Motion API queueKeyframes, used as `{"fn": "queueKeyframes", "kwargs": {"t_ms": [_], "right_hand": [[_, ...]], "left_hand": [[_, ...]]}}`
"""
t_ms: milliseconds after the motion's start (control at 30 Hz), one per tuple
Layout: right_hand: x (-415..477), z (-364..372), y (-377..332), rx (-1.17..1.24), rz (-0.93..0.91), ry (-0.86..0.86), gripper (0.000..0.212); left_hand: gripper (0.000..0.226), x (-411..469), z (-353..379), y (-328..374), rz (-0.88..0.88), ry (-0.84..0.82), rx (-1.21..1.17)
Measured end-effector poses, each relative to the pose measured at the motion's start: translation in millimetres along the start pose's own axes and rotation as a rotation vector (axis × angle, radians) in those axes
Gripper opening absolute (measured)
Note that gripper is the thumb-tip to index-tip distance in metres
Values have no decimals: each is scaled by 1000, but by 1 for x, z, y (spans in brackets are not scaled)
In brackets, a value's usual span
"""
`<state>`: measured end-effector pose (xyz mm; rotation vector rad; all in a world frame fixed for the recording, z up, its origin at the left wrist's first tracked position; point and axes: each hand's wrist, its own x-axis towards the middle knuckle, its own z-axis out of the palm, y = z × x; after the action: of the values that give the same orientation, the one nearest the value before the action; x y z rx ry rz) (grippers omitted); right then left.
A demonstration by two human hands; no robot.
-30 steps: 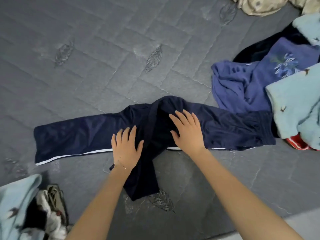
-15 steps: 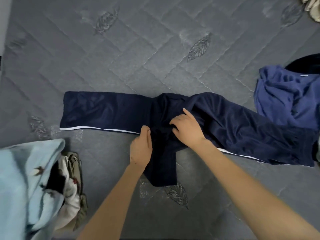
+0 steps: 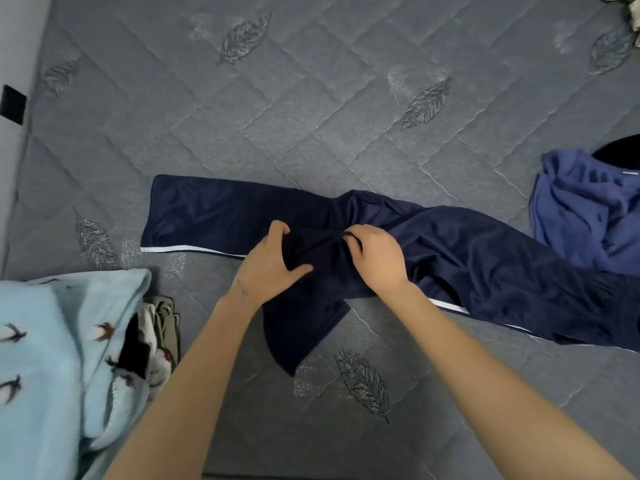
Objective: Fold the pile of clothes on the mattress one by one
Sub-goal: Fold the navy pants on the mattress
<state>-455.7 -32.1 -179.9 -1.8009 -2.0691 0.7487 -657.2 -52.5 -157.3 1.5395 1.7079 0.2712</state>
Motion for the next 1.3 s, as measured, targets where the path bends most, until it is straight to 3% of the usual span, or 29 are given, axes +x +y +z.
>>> {"fn": "queueKeyframes", "kwargs": {"t_ms": [167,333,467,533,600,700,800,933,1100,1200,1300], "right_hand": [[11,4,-9,47,-7,-141,20],[26,7,-46,149,-93,-322,59],[37,13,-61,96,-131,-356,37],[42,13,-62,134,-131,-253,22],[44,9,-62,187,-74,-144,11],[46,7,-64,151,10,-120,7],[48,10,-66,94,44,-171,10],[53,16,-65,38,43,-197,8],[63,27,-77,169,-73,-379,36],[70,32,-94,378,-67,-374,22],[79,36,-107,438,-40,-271,13]], "left_hand": [[15,-8,-5,-28,-73,208,176],[18,-8,-22,-28,14,266,-200],[11,1,-38,-26,-29,211,-335],[3,5,-43,-31,-94,196,-333],[10,8,-45,-41,-176,132,-266],[19,10,-45,-60,-274,-27,-167],[28,15,-51,-67,-343,8,-255],[34,22,-63,-62,-235,159,-276],[30,28,-80,-55,-89,-14,-394],[25,31,-89,-60,-56,-63,-373],[27,38,-103,-77,-92,-45,-150]]}}
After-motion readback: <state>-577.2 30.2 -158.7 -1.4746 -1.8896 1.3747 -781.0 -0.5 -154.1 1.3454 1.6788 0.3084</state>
